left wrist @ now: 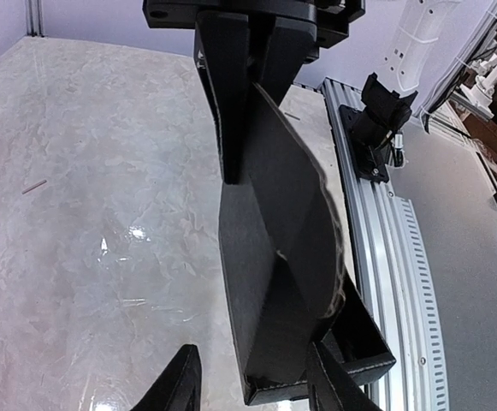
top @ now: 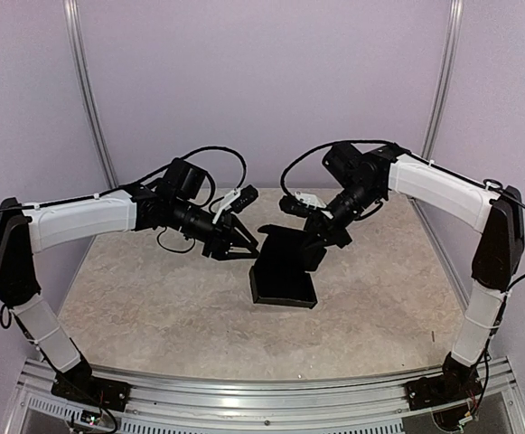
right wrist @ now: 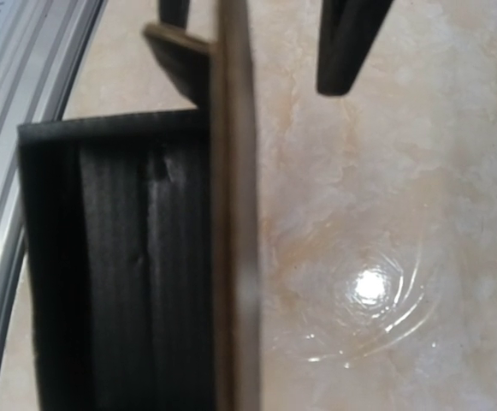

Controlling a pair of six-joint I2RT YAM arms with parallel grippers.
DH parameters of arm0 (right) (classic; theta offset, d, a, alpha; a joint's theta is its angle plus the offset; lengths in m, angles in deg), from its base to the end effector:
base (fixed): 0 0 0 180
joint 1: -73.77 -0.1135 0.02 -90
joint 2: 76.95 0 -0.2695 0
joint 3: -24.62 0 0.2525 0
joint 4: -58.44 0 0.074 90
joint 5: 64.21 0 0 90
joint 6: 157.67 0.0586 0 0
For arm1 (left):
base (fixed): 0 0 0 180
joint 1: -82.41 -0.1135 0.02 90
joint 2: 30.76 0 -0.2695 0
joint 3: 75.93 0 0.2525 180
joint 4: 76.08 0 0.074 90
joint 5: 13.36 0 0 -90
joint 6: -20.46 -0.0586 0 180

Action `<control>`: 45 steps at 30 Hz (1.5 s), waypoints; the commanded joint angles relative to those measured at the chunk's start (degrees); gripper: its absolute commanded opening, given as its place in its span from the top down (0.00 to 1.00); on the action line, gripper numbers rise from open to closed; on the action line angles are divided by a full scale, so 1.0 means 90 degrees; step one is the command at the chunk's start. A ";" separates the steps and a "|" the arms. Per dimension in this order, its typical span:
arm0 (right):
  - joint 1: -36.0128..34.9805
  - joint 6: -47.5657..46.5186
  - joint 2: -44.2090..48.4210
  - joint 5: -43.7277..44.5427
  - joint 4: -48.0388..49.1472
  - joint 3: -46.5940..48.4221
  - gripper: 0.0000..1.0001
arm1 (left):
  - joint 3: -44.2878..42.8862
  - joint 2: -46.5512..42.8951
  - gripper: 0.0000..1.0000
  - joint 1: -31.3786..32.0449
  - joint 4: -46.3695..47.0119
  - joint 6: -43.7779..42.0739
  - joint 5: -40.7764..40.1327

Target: Fold the paper box

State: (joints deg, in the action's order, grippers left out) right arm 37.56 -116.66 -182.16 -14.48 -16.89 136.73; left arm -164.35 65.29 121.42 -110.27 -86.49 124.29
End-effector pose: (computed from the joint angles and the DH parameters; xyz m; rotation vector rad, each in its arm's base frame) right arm 0.2883 0.2580 0.2935 -1.8654 1.7643 0.8790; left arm 0.2705 -0.2749 0.2723 1.4294 1.7559 -1.1528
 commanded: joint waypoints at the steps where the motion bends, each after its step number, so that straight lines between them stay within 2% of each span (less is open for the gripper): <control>1: 0.0029 0.0070 0.0060 -0.0395 0.0040 0.0128 1.00 | -0.0204 0.0216 0.60 0.0136 0.0076 -0.0002 0.0245; 9: 0.0029 -0.0021 0.0083 -0.0924 -0.0128 0.0191 1.00 | -0.0460 0.0529 0.62 0.0310 0.0141 -0.0020 0.0304; 19: 0.0029 -0.0084 0.0172 -0.1099 -0.0201 0.0249 1.00 | -0.0789 0.0825 0.82 0.0382 0.0185 0.0096 0.0503; 25: 0.0029 -0.0088 0.0232 -0.1285 -0.0192 0.0284 1.00 | -0.0754 0.0880 0.80 0.0477 0.0471 0.0220 0.0540; 34: 0.0029 -0.0089 0.0273 -0.1470 -0.0209 0.0307 1.00 | -0.0762 0.0977 1.00 0.0510 0.1003 0.0609 0.0949; 38: 0.0029 -0.0015 0.0315 -0.1420 -0.0107 0.0231 1.00 | -0.0760 0.0997 1.00 0.0511 0.1050 0.0743 0.0974; 40: 0.0029 -0.0001 0.0339 -0.1413 -0.0061 0.0214 1.00 | -0.0744 0.1021 0.81 0.0519 0.1065 0.0830 0.0933; 41: 0.0029 0.0008 0.0342 -0.1419 -0.0048 0.0213 1.00 | -0.0737 0.1035 0.76 0.0532 0.1057 0.0825 0.0913; 45: 0.0029 0.0032 0.0337 -0.1422 -0.0033 0.0232 1.00 | -0.0740 0.1075 0.72 0.0587 0.1031 0.0745 0.0910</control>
State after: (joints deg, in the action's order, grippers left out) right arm 39.44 -117.40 -181.20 -19.55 -22.77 137.11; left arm -169.69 72.65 124.59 -105.16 -80.09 133.89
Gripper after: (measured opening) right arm 0.017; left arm 0.270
